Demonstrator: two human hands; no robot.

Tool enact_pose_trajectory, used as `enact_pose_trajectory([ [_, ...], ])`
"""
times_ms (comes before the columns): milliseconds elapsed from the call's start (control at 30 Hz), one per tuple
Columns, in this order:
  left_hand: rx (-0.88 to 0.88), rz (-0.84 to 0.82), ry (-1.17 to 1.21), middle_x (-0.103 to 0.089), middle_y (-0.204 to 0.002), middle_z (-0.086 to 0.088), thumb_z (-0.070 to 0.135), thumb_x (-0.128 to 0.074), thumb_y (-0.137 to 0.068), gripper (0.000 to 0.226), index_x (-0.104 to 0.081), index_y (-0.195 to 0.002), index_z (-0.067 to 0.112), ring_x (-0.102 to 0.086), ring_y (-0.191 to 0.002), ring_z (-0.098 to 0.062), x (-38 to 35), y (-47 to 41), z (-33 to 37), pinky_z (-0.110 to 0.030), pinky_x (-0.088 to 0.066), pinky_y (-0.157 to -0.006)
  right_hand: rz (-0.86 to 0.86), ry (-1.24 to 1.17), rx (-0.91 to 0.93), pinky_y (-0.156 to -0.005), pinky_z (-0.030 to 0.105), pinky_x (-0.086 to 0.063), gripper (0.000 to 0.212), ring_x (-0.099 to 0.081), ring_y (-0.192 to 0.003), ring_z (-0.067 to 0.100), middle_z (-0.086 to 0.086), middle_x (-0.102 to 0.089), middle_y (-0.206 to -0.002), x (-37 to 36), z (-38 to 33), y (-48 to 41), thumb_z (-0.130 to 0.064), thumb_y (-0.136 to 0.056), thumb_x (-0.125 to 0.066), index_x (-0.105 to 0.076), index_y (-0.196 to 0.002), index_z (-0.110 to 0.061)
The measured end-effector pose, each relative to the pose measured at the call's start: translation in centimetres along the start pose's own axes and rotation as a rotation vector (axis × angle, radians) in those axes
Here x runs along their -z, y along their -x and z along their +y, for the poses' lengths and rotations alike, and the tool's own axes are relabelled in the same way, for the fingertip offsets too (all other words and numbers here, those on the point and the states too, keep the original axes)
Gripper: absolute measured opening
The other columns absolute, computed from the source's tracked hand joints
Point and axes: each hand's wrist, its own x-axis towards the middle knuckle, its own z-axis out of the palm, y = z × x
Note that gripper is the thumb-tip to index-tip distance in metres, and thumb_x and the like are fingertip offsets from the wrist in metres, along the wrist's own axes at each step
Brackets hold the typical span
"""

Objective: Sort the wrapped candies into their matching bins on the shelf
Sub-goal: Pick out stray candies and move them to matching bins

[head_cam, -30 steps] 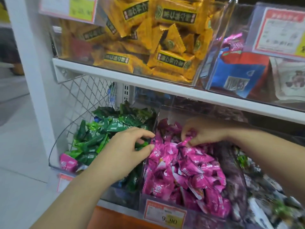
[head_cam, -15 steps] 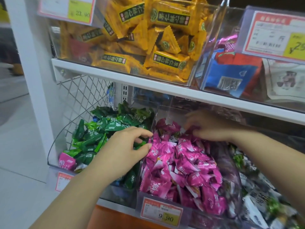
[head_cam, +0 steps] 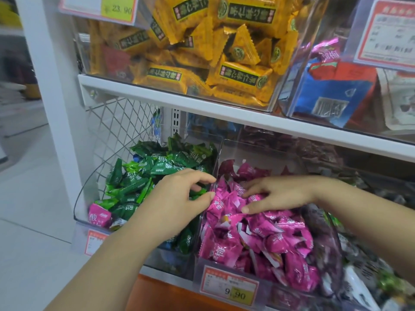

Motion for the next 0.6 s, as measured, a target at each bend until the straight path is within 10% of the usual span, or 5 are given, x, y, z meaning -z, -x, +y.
enact_pose_trajectory([
  [400, 0.01, 0.007, -0.003, -0.053, -0.104, 0.029, 0.036, -0.059, -0.089, 0.027, -0.061, -0.116, 0.038, -0.053, -0.096, 0.012, -0.2, 0.1, 0.2, -0.008, -0.039, -0.07, -0.023, 0.001, -0.028, -0.11, 0.024, -0.017, 0.083, -0.023, -0.141, 0.008, -0.012, -0.02, -0.155, -1.0, -0.1, 4.3, -0.072, -0.077, -0.045, -0.023, -0.148, -0.035],
  [600, 0.009, 0.008, 0.005, -0.053, -0.102, 0.03, 0.035, -0.06, -0.088, 0.026, -0.061, -0.114, 0.038, -0.053, -0.09, 0.015, -0.2, 0.2, 0.1, -0.009, -0.04, -0.067, 0.319, -0.199, 0.046, -0.086, 0.018, -0.037, 0.037, -0.053, -0.11, 0.011, 0.001, -0.056, -0.131, 0.5, 0.3, -0.4, -0.031, -0.097, -0.047, -0.052, -0.131, -0.016],
])
